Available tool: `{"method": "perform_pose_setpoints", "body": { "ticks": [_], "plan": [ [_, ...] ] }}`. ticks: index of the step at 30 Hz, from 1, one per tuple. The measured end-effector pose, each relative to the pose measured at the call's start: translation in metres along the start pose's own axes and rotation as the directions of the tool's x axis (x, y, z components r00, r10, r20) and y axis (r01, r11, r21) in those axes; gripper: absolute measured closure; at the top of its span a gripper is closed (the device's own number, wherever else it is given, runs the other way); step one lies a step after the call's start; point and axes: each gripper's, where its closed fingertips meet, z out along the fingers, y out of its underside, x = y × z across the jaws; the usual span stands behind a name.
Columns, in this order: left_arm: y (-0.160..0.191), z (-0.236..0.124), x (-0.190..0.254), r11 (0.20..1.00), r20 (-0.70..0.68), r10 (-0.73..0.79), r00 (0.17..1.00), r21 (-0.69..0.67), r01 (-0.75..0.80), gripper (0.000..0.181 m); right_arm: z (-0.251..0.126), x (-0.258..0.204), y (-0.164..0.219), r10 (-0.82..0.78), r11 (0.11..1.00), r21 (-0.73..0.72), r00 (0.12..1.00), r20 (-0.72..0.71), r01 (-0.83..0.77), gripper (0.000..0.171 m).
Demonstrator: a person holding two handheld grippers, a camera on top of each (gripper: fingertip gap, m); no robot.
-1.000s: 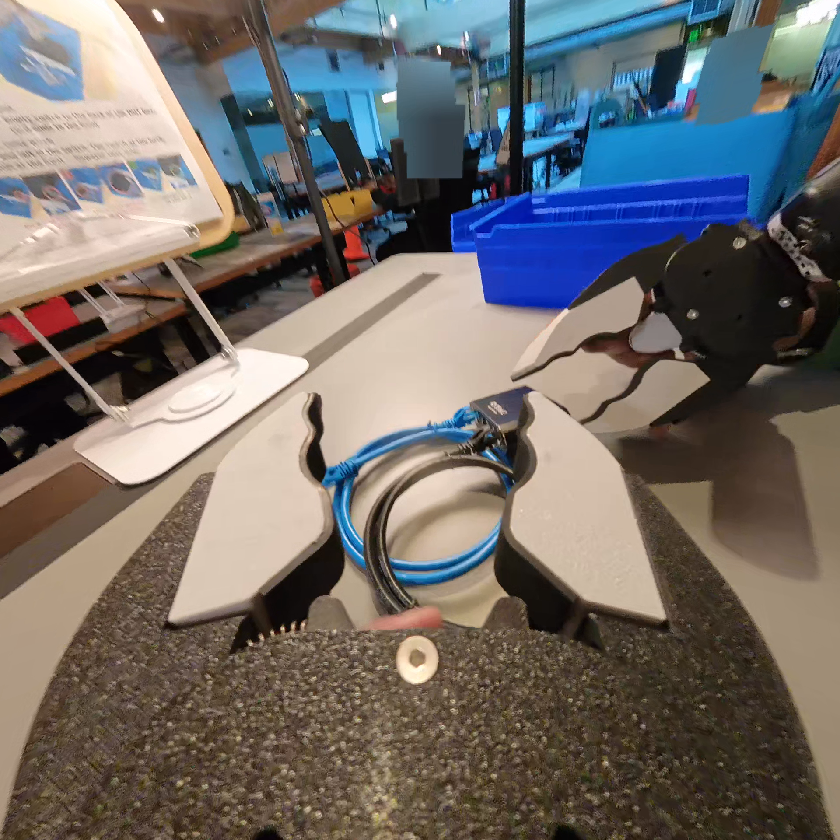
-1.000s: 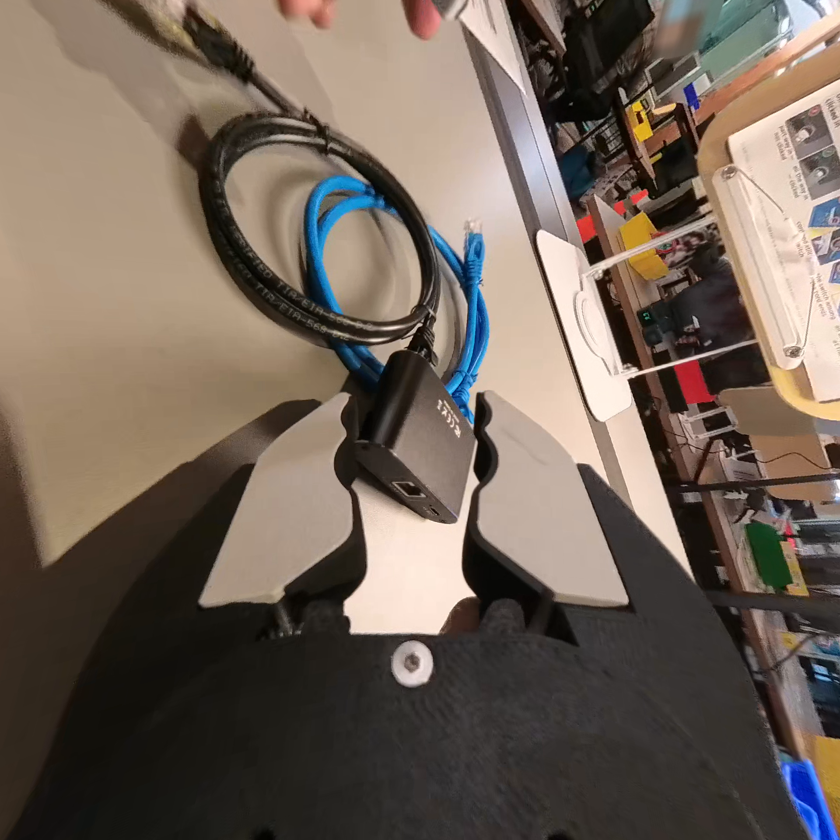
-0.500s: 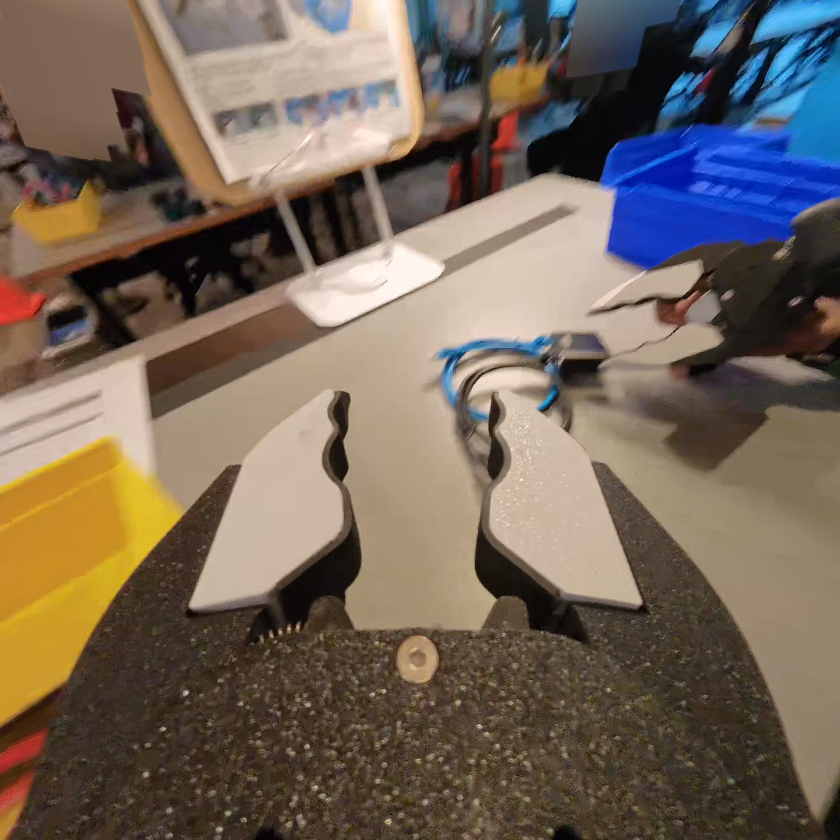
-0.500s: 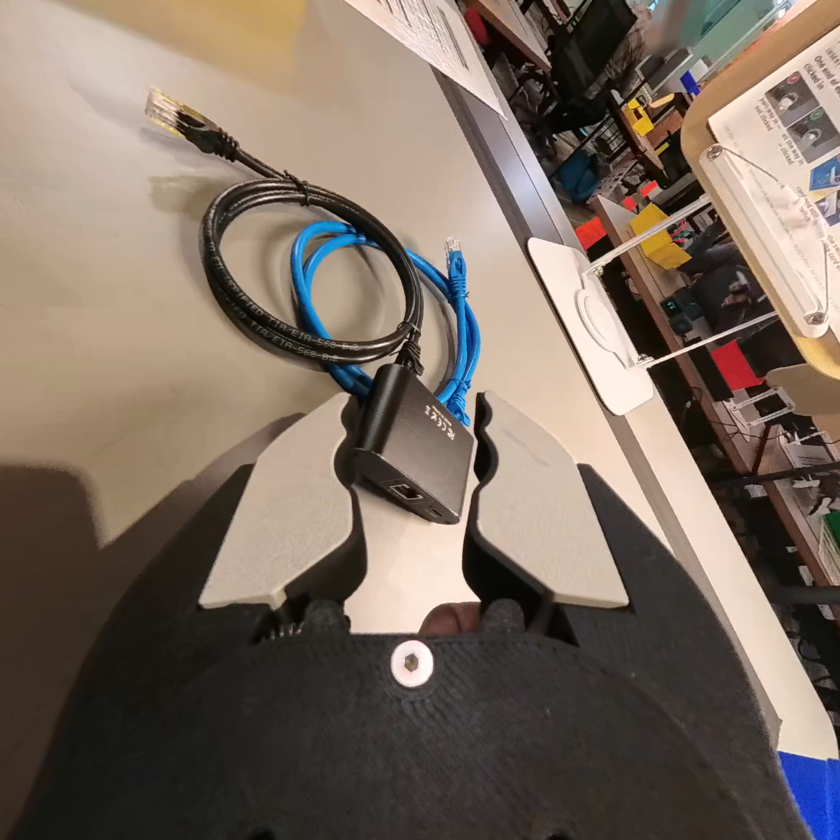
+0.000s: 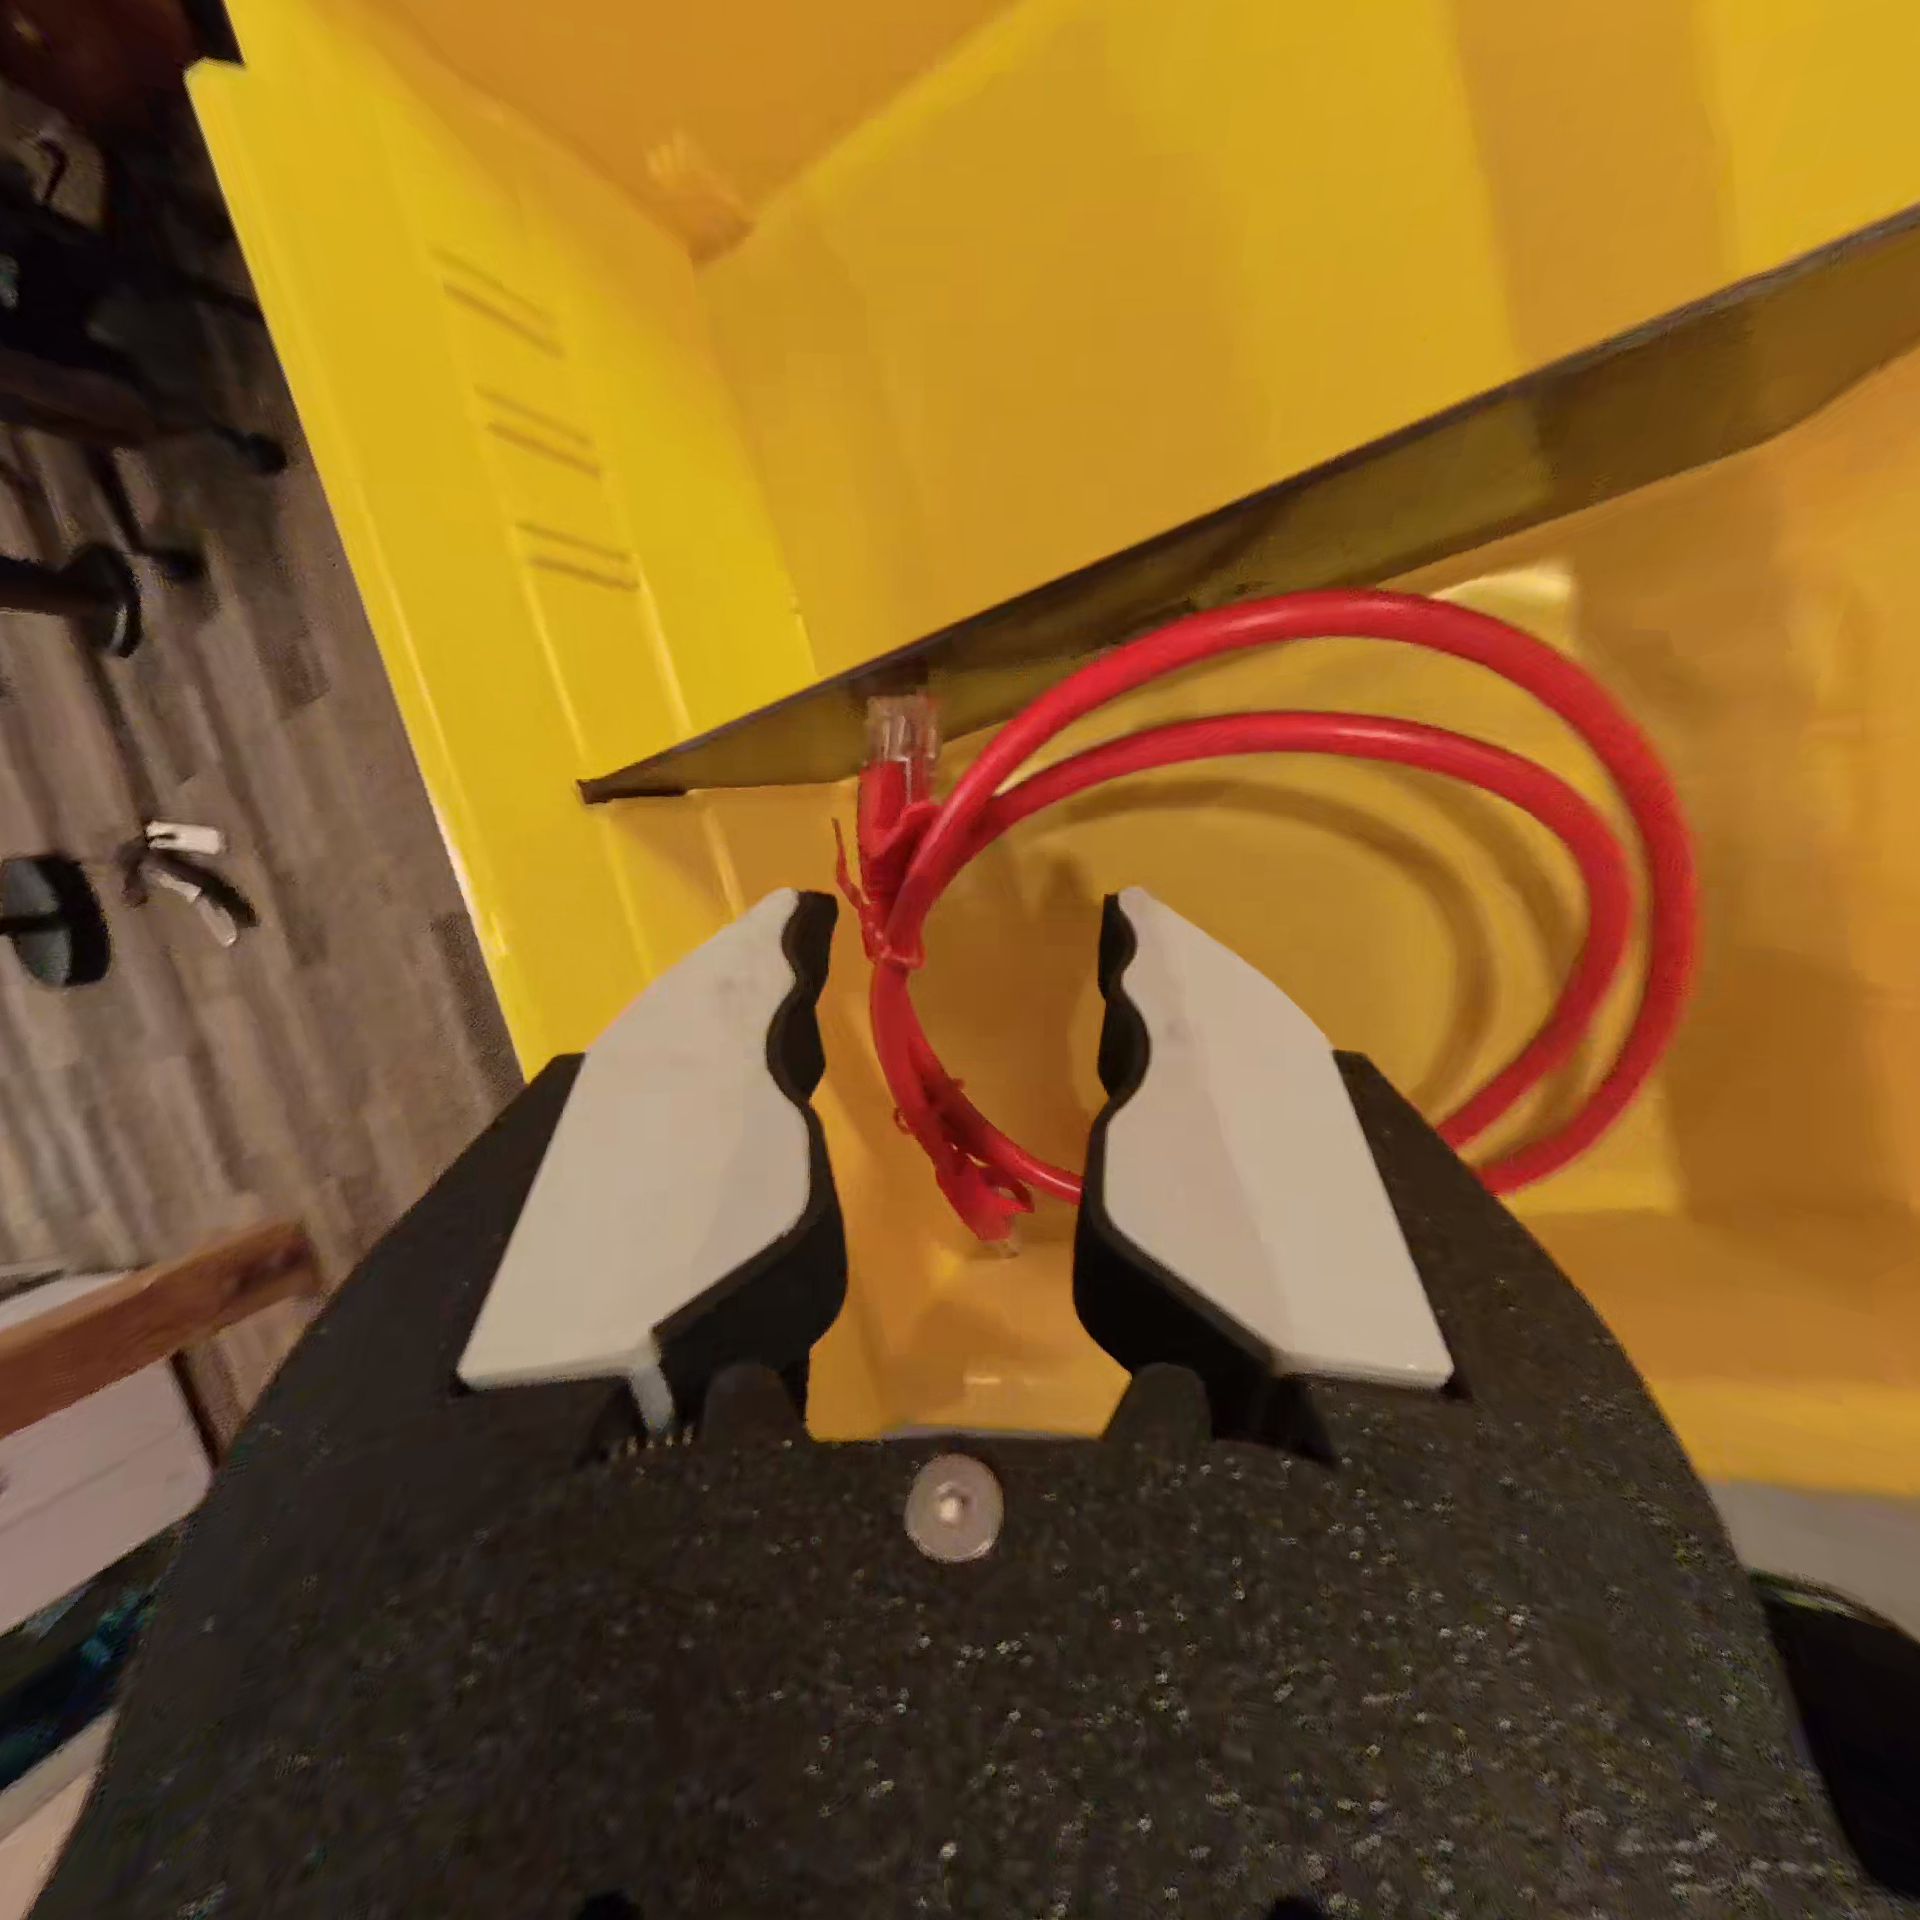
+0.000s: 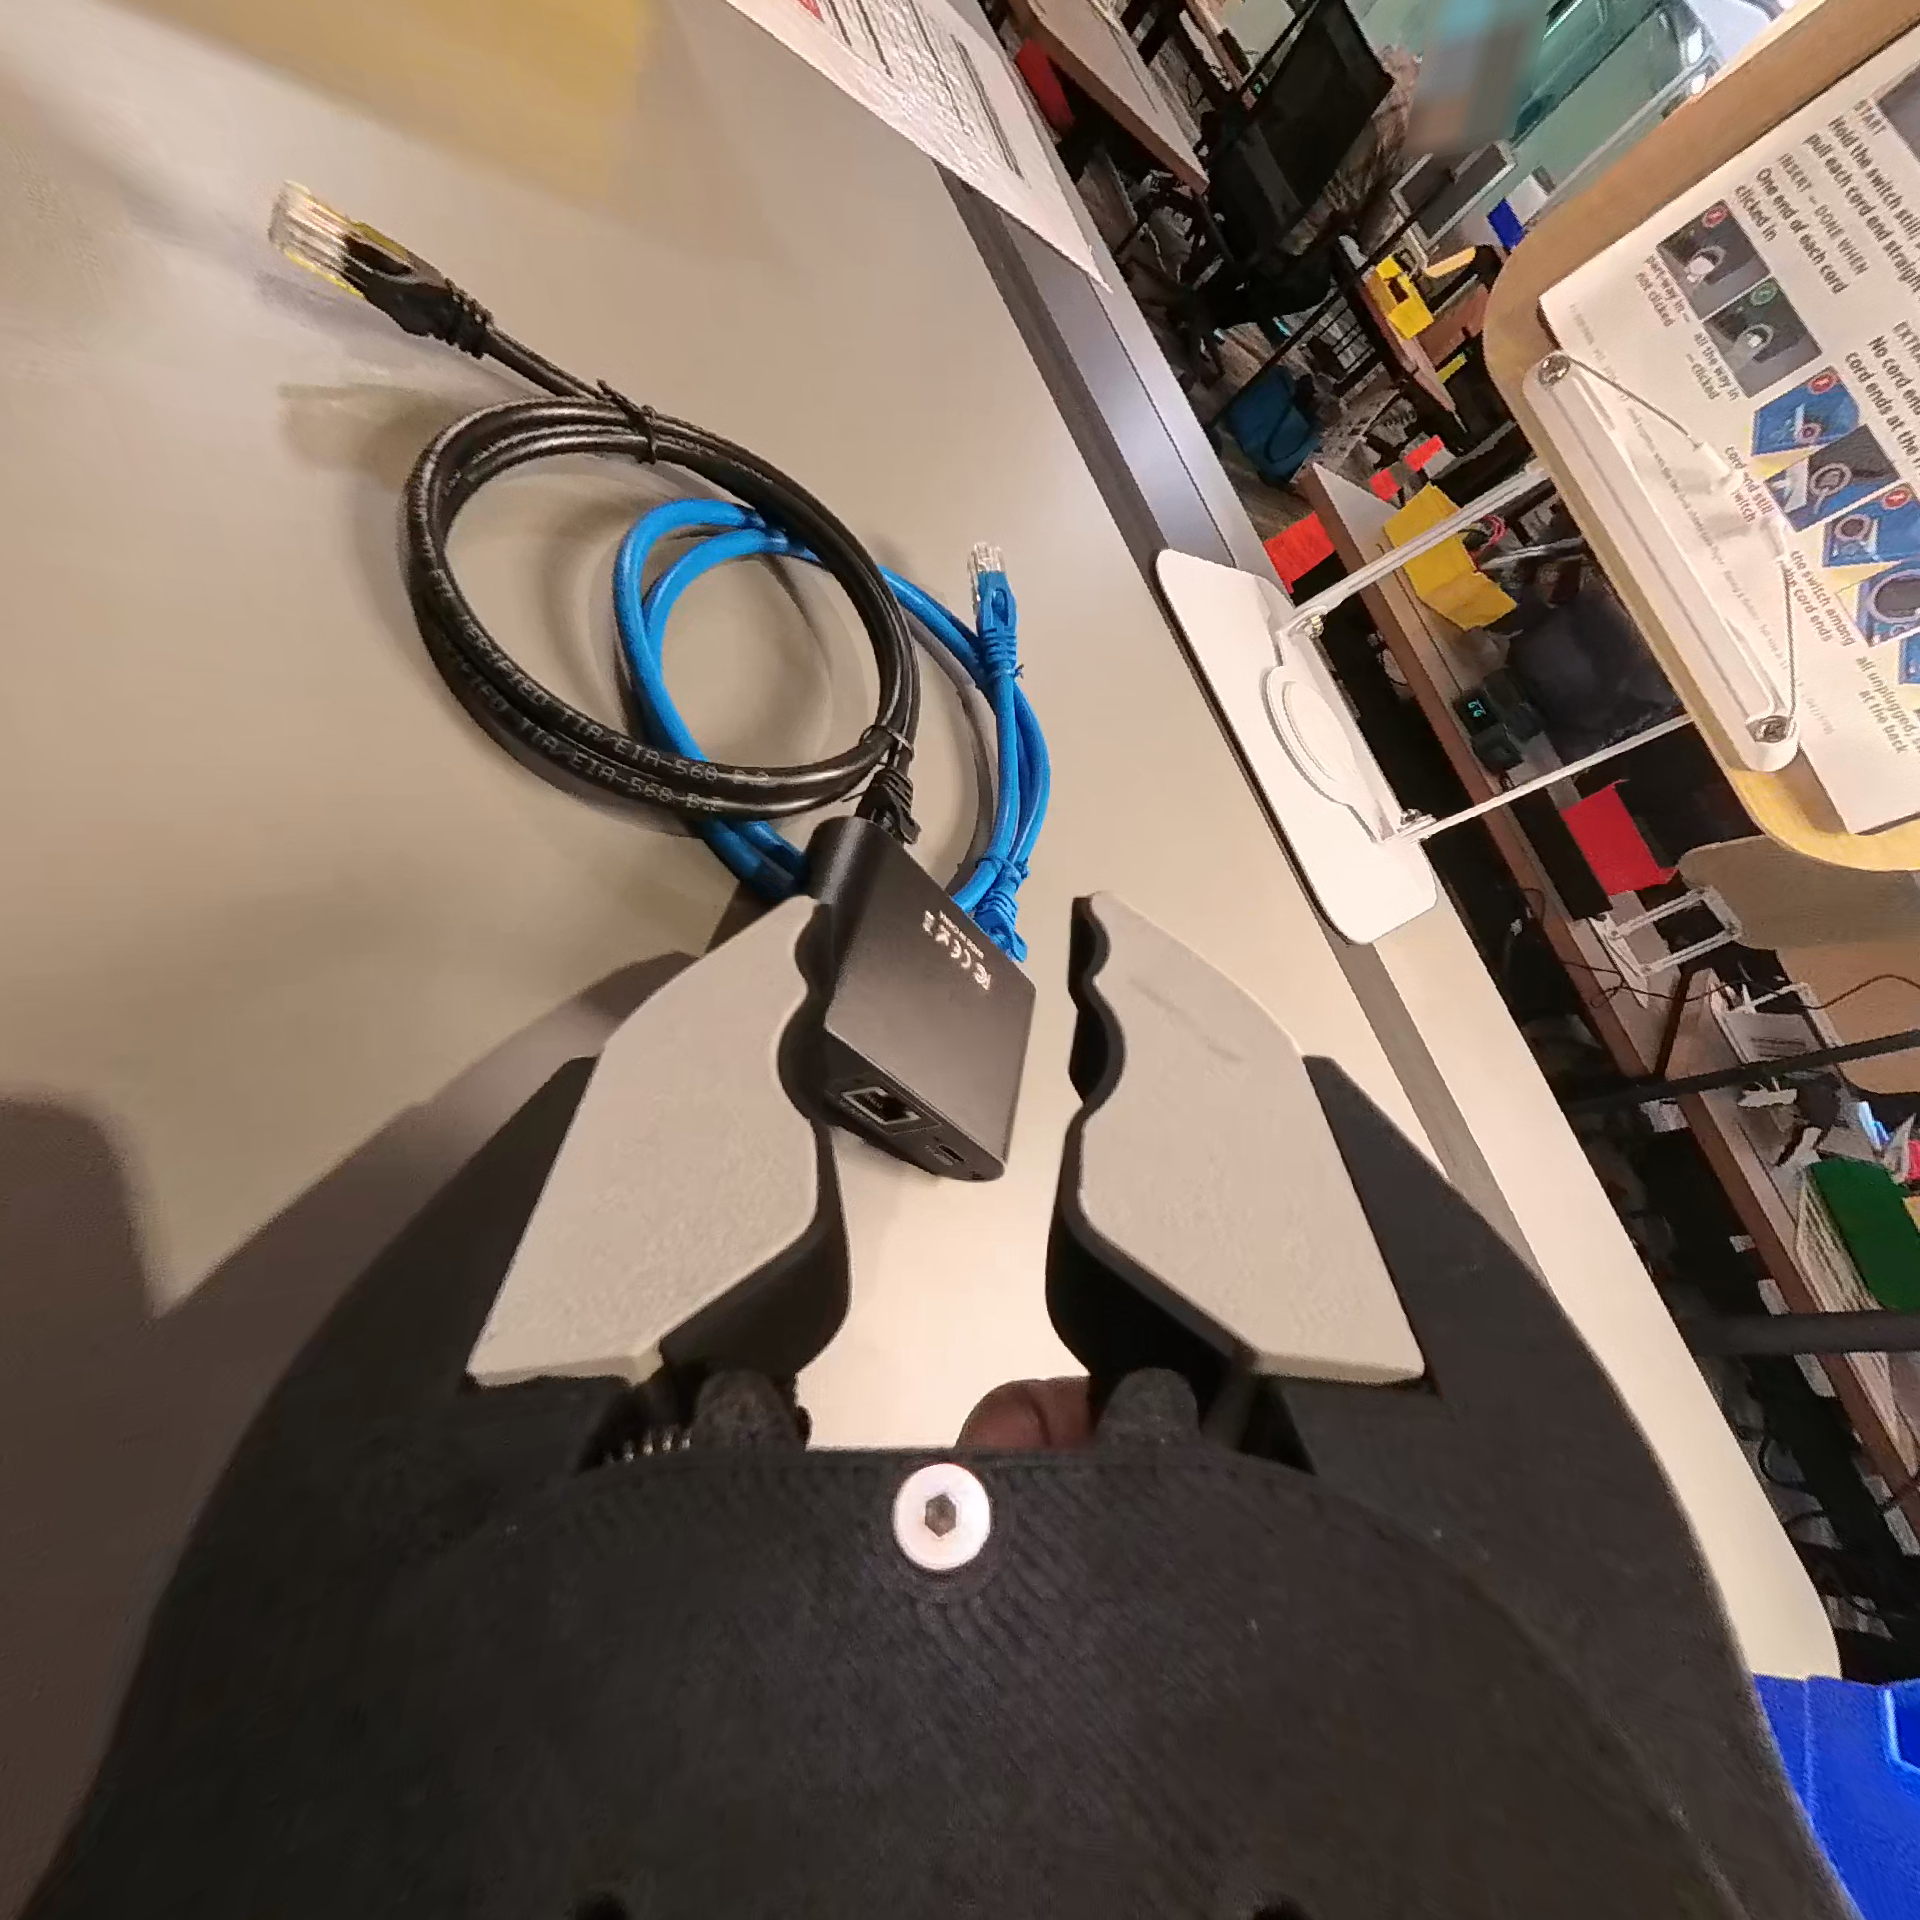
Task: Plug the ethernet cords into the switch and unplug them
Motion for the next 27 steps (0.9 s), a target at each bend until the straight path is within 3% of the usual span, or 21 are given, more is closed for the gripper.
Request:
{"method": "perform_pose_setpoints", "body": {
  "ticks": [1,4,8,13,17,22,25,27],
  "plan": [
    [0.000,0.006,-0.002,1.000,0.022,0.003,1.000,-0.012,-0.003,0.130,0.000,0.001,0.001,0.001,1.000,-0.002,1.000,-0.003,-0.001,0.128],
    [0.003,0.018,-0.013,0.998,0.117,0.026,0.993,-0.054,-0.020,0.136,0.000,0.002,0.003,0.003,1.000,-0.001,1.000,-0.002,-0.003,0.129],
    [0.005,0.025,-0.019,0.995,0.220,0.087,0.972,-0.067,-0.074,0.157,0.001,0.001,0.003,-0.005,1.000,-0.002,1.000,0.002,0.005,0.129],
    [0.004,0.009,-0.028,0.996,0.289,0.083,0.954,-0.014,-0.083,0.166,0.001,0.000,0.001,-0.009,1.000,0.001,1.000,0.004,0.009,0.130],
    [-0.013,-0.049,-0.049,0.992,0.401,0.028,0.916,0.101,-0.074,0.167,0.000,0.001,0.001,-0.002,1.000,0.005,1.000,0.003,0.002,0.130],
    [-0.060,-0.167,-0.058,0.929,0.529,-0.057,0.847,0.340,-0.150,0.167,0.000,0.004,0.002,0.011,1.000,0.009,1.000,-0.002,-0.011,0.130],
    [-0.112,-0.226,-0.006,0.793,0.389,-0.040,0.920,0.573,-0.208,0.167,-0.001,0.007,0.001,0.030,0.999,0.023,1.000,-0.005,-0.030,0.131],
    [-0.149,-0.245,0.061,0.681,0.207,0.100,0.973,0.699,-0.218,0.167,-0.002,0.009,-0.001,0.042,0.998,0.035,0.999,-0.006,-0.042,0.131]
  ]
}}
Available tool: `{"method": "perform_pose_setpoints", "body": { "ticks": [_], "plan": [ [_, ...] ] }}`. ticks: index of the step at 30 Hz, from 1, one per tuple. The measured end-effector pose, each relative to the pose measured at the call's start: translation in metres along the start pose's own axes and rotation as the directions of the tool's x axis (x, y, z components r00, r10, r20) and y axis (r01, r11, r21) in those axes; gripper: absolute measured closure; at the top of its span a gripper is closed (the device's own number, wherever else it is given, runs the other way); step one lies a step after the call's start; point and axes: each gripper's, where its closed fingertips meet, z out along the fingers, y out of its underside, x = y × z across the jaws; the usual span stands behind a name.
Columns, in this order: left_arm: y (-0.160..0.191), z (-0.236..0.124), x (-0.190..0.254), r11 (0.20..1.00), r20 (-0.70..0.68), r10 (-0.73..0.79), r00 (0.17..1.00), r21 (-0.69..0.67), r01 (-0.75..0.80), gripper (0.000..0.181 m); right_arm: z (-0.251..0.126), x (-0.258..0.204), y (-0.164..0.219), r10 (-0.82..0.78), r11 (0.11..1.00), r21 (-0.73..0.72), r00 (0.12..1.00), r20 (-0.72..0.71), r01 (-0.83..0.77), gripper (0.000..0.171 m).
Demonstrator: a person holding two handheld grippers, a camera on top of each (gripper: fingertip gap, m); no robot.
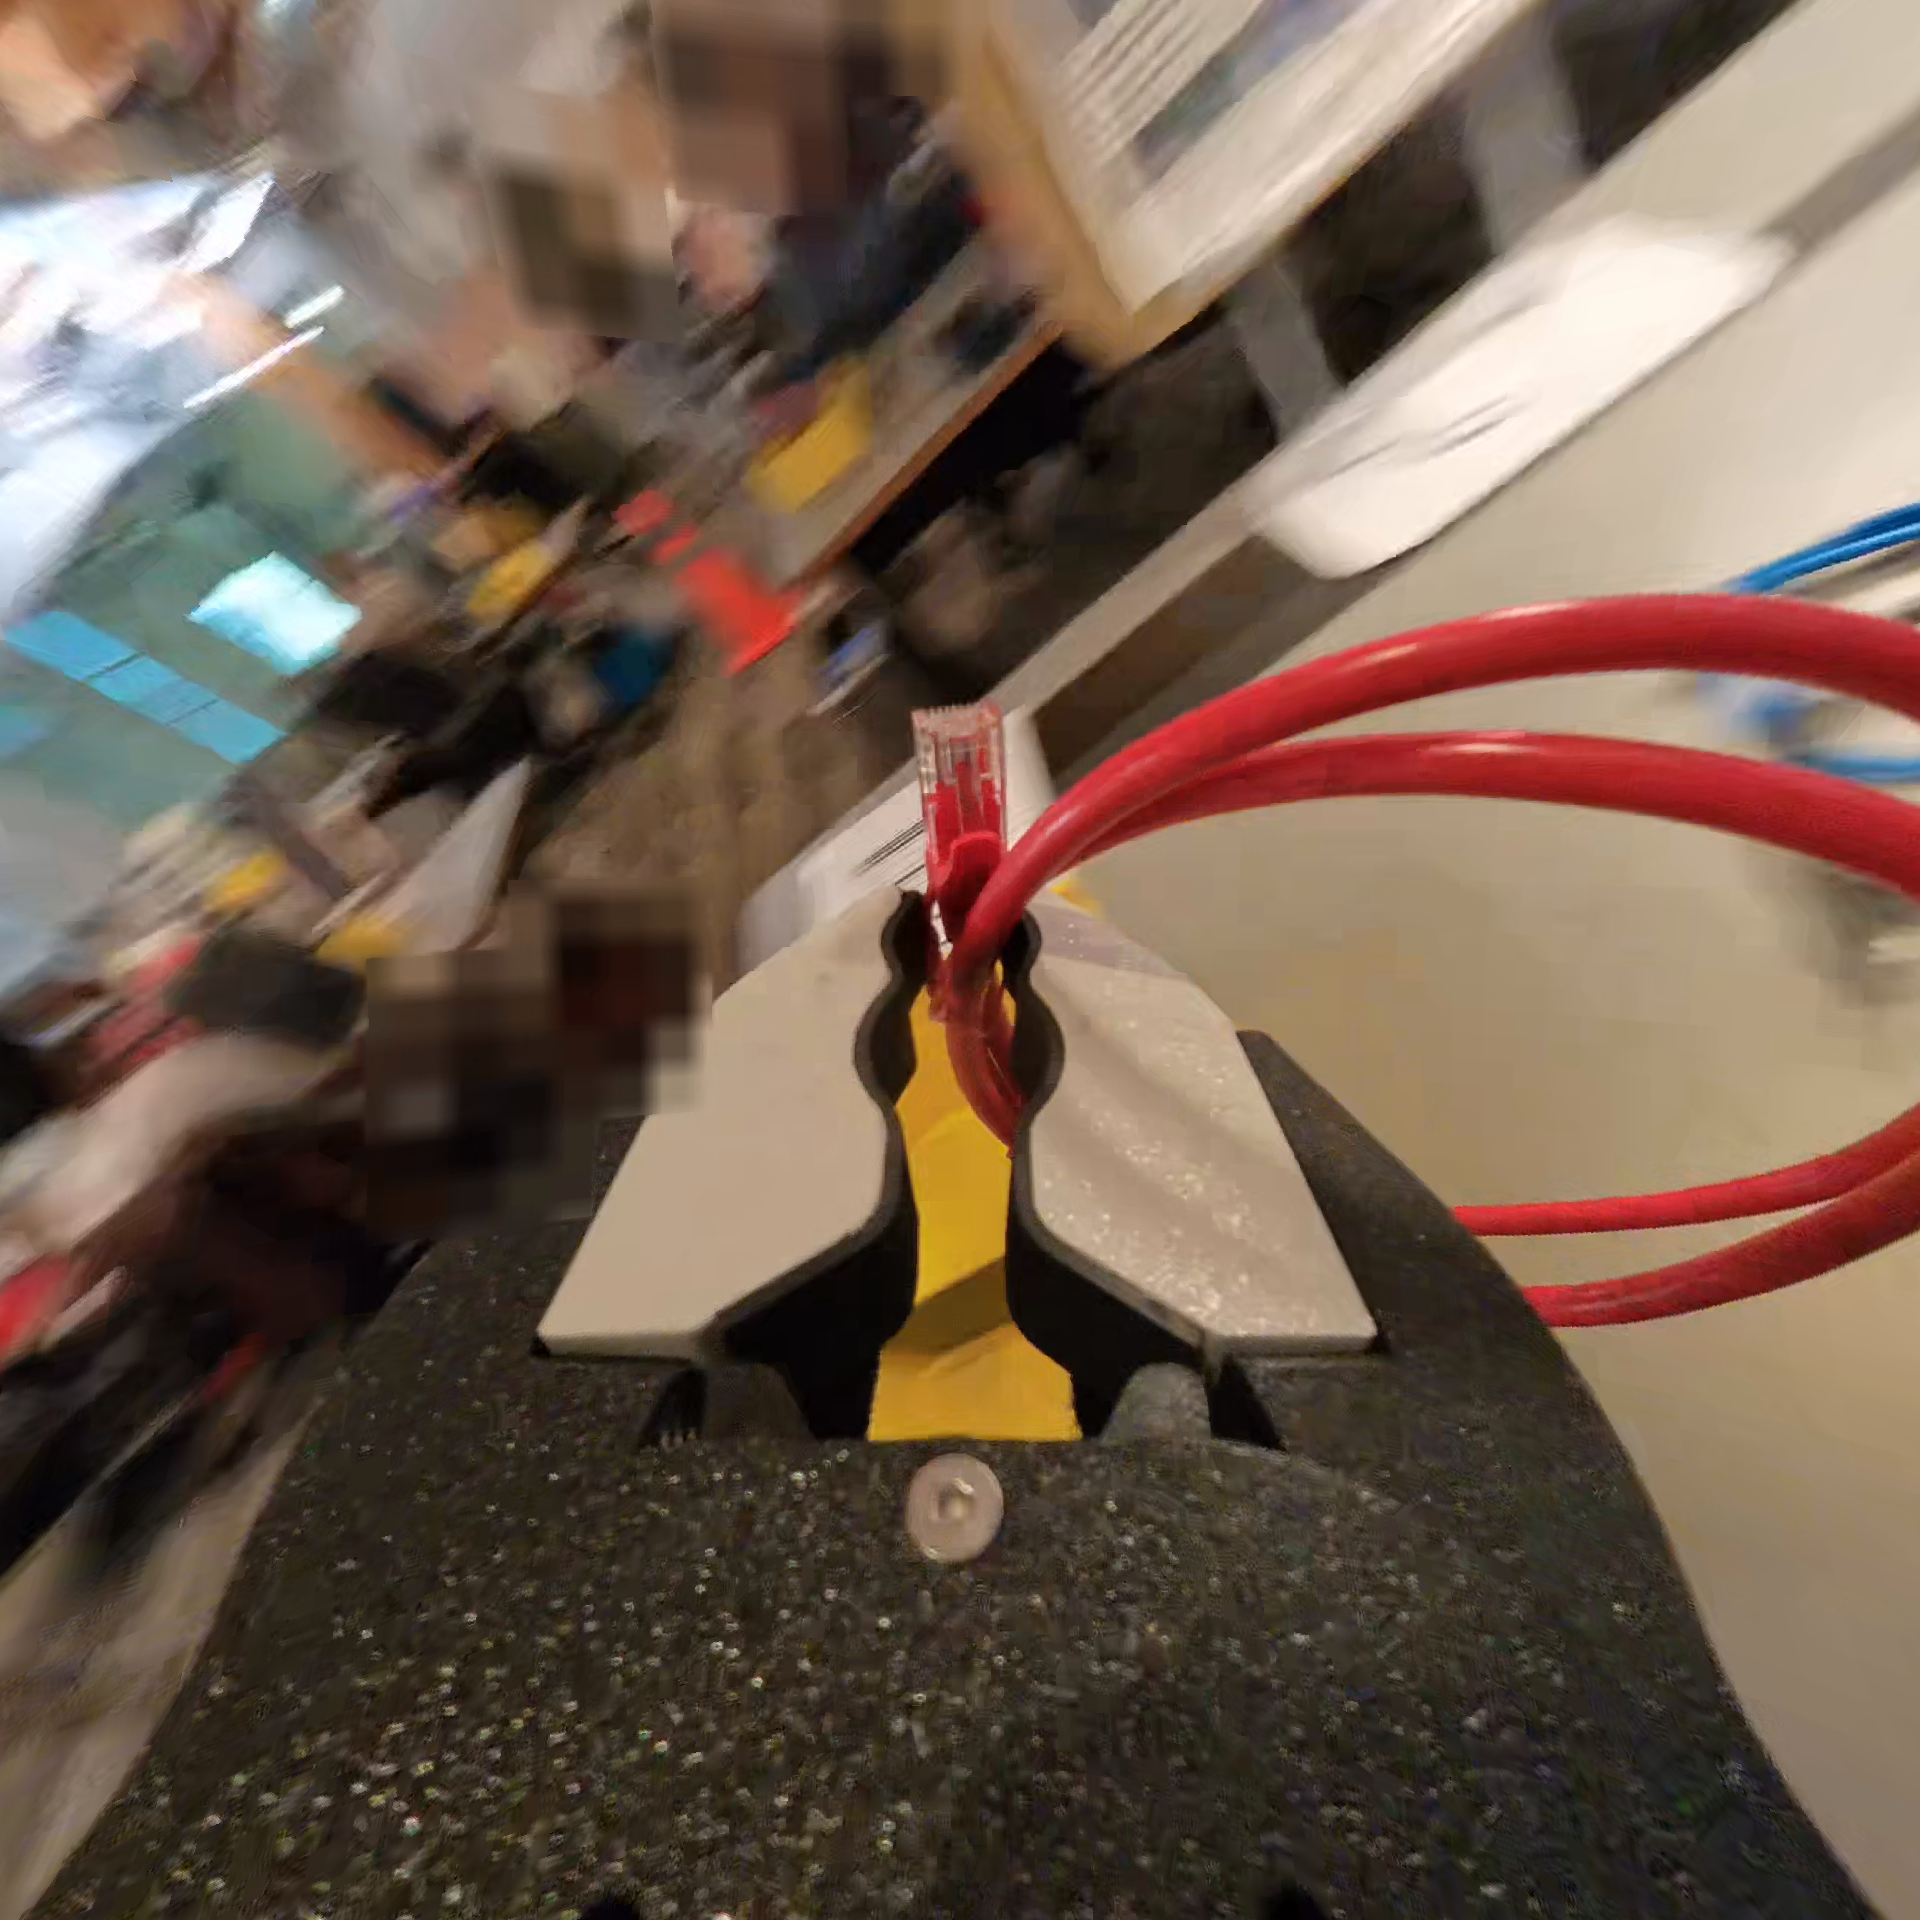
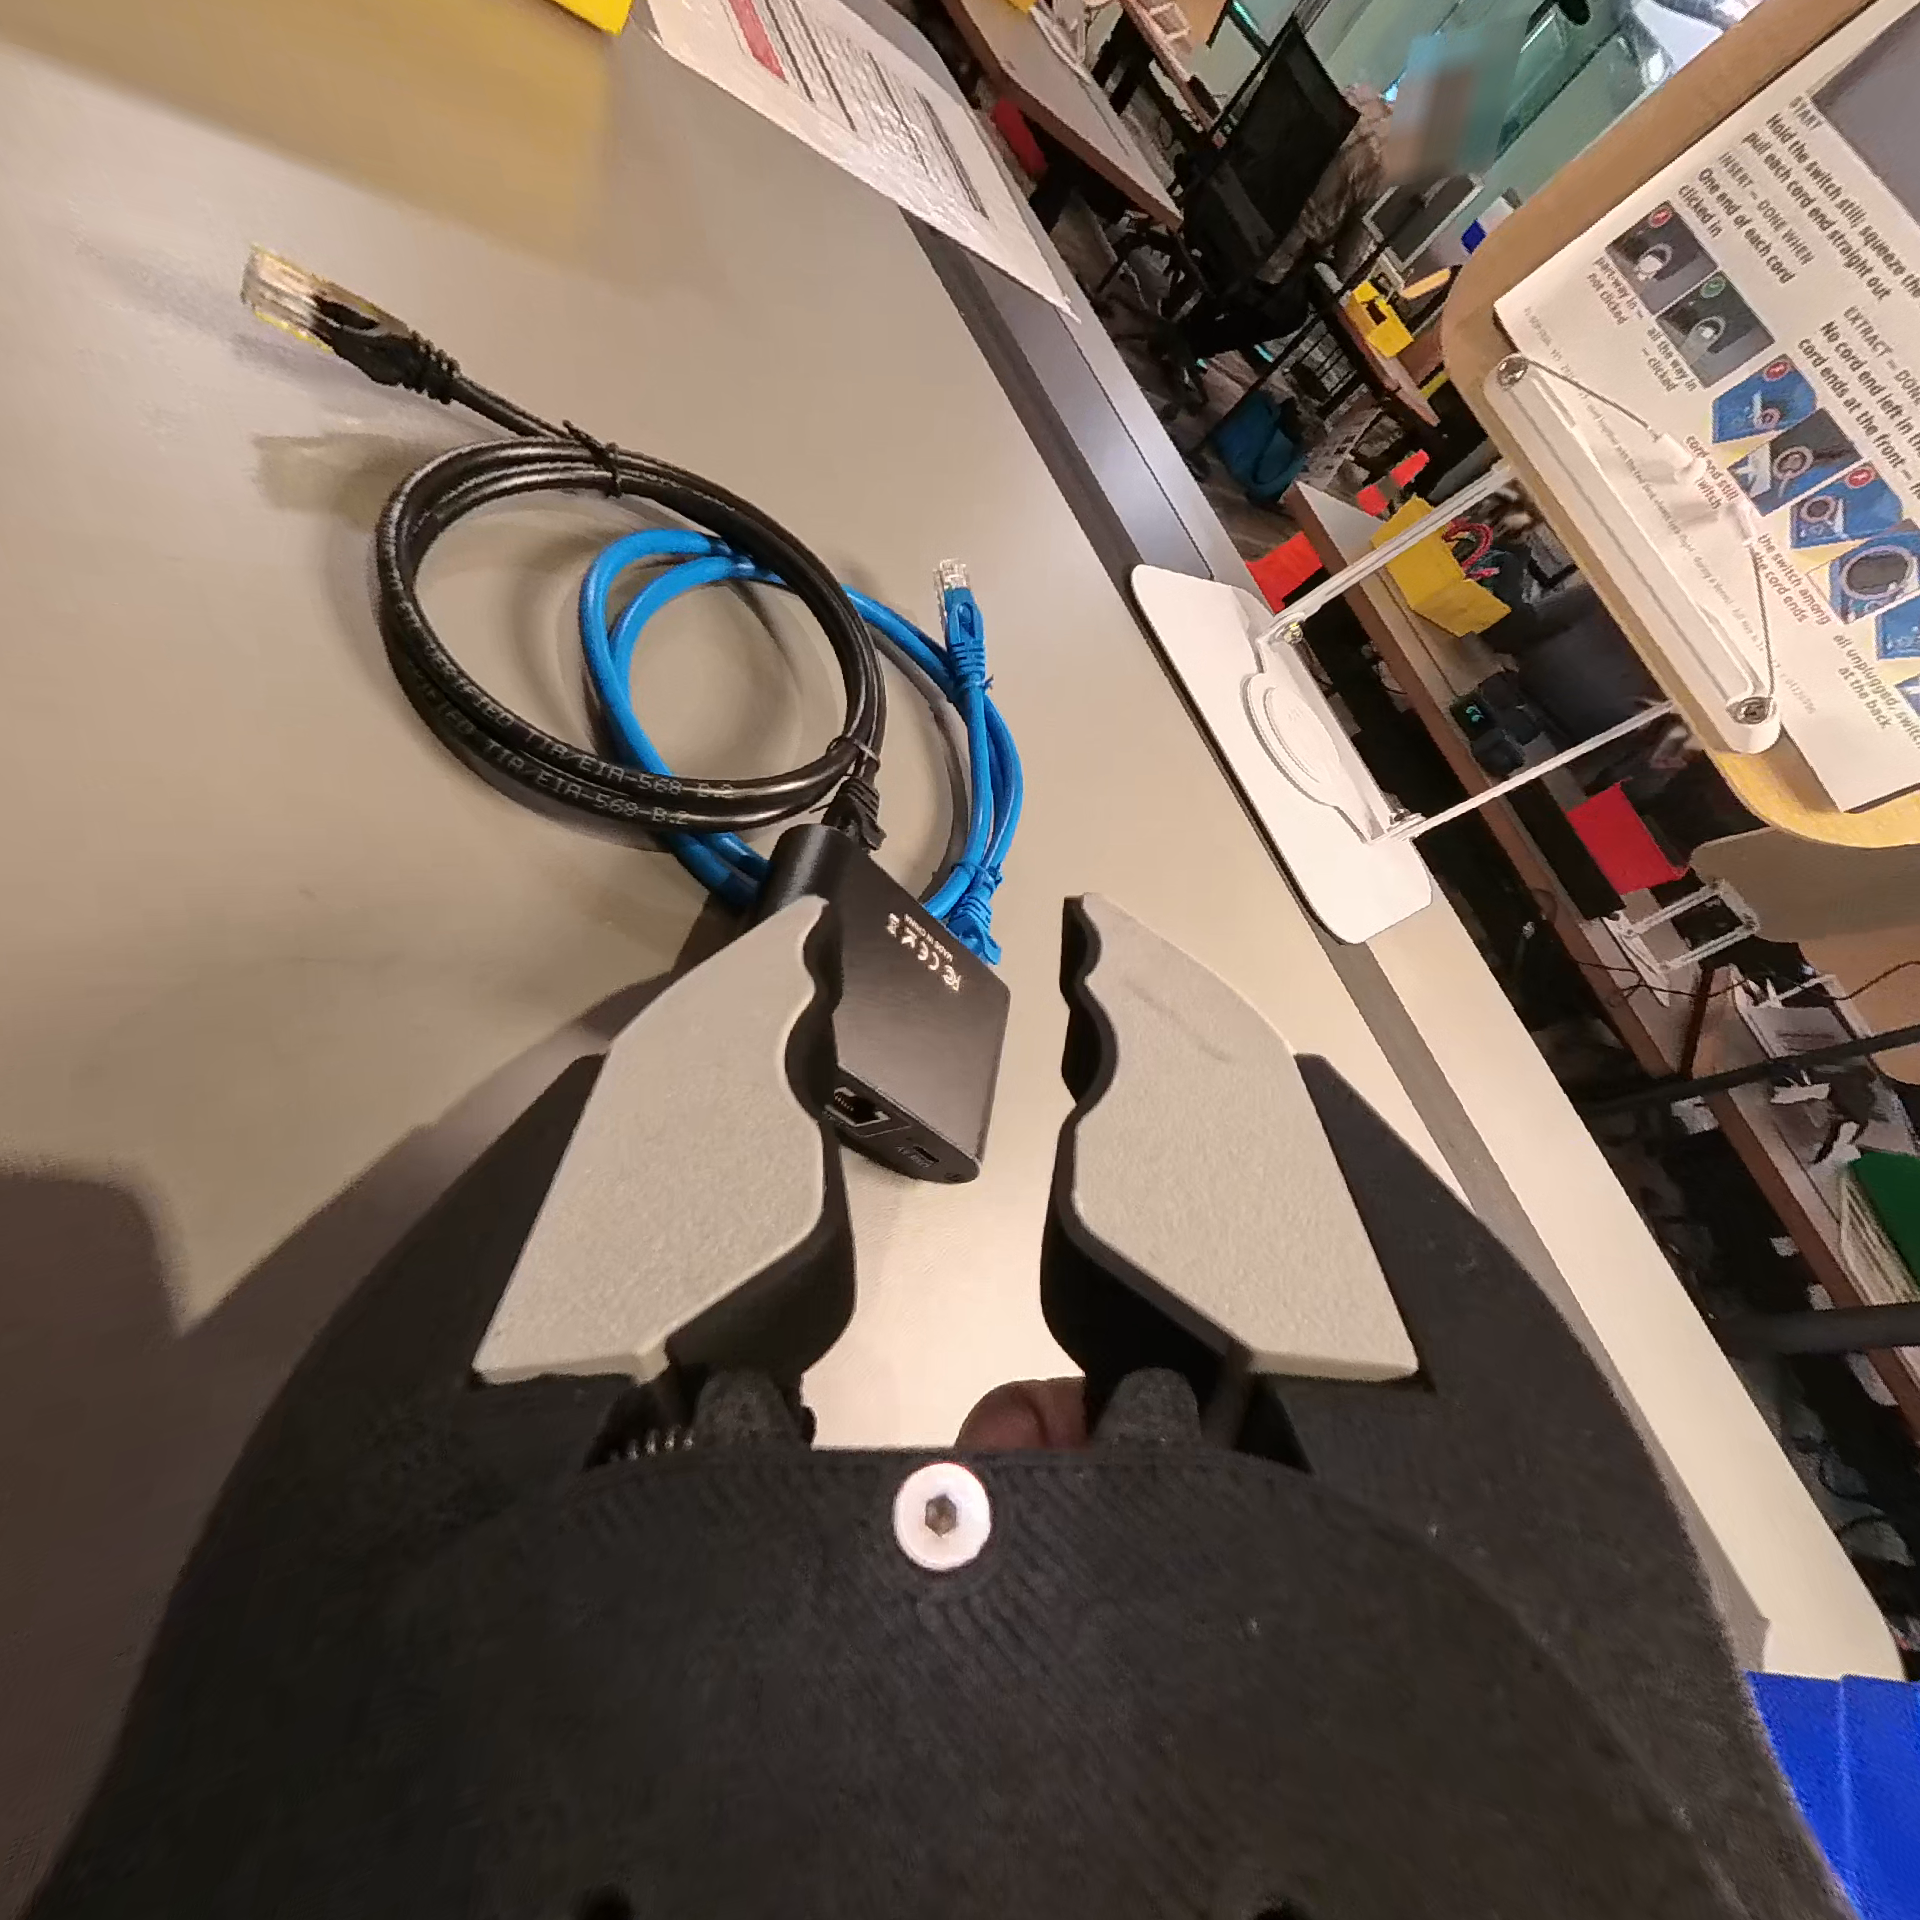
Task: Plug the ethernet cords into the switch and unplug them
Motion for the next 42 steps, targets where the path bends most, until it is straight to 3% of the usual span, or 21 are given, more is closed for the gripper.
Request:
{"method": "perform_pose_setpoints", "body": {
  "ticks": [2,3,6,8,13,19,28,32,35,42],
  "plan": [
    [-0.043,0.010,0.081,0.992,-0.302,0.000,0.953,0.121,0.038,0.167,-0.002,0.001,-0.003,0.017,1.000,0.026,1.000,0.009,-0.017,0.131],
    [-0.059,0.013,0.126,0.986,-0.453,0.016,0.892,0.155,0.060,0.167,-0.003,0.000,-0.006,0.027,0.998,0.051,0.999,0.024,-0.028,0.131],
    [-0.088,0.021,0.257,0.976,-0.795,0.020,0.606,0.147,0.161,0.168,-0.014,-0.007,-0.020,0.063,0.981,0.171,0.989,0.132,-0.086,0.135],
    [-0.087,0.034,0.327,0.983,-0.887,0.004,0.462,0.089,0.163,0.167,-0.024,-0.002,-0.027,0.097,0.961,0.240,0.981,0.167,-0.136,0.137],
    [-0.075,0.079,0.412,0.993,-0.927,-0.033,0.373,0.011,0.116,0.167,-0.049,0.005,-0.038,0.121,0.898,0.379,0.953,0.278,-0.224,0.141],
    [-0.087,0.089,0.432,0.981,-0.954,-0.007,0.301,0.052,0.188,0.167,-0.046,-0.006,-0.033,0.117,0.903,0.345,0.920,0.373,-0.255,0.144],
    [-0.074,0.078,0.426,0.971,-0.960,0.080,0.269,0.136,0.197,0.163,-0.048,-0.025,-0.037,0.103,0.886,0.353,0.871,0.480,-0.300,0.153],
    [-0.066,0.068,0.412,0.969,-0.981,0.075,0.176,0.113,0.218,0.140,-0.054,-0.031,-0.043,0.058,0.870,0.401,0.868,0.493,-0.286,0.158],
    [-0.066,0.062,0.397,0.961,-0.995,0.057,0.086,0.078,0.265,0.135,-0.056,-0.035,-0.047,0.036,0.864,0.420,0.866,0.498,-0.277,0.159],
    [-0.073,0.073,0.389,0.942,-0.998,-0.012,0.065,0.010,0.336,0.137,-0.056,-0.046,-0.049,0.008,0.871,0.416,0.855,0.519,-0.261,0.159]
  ]
}}
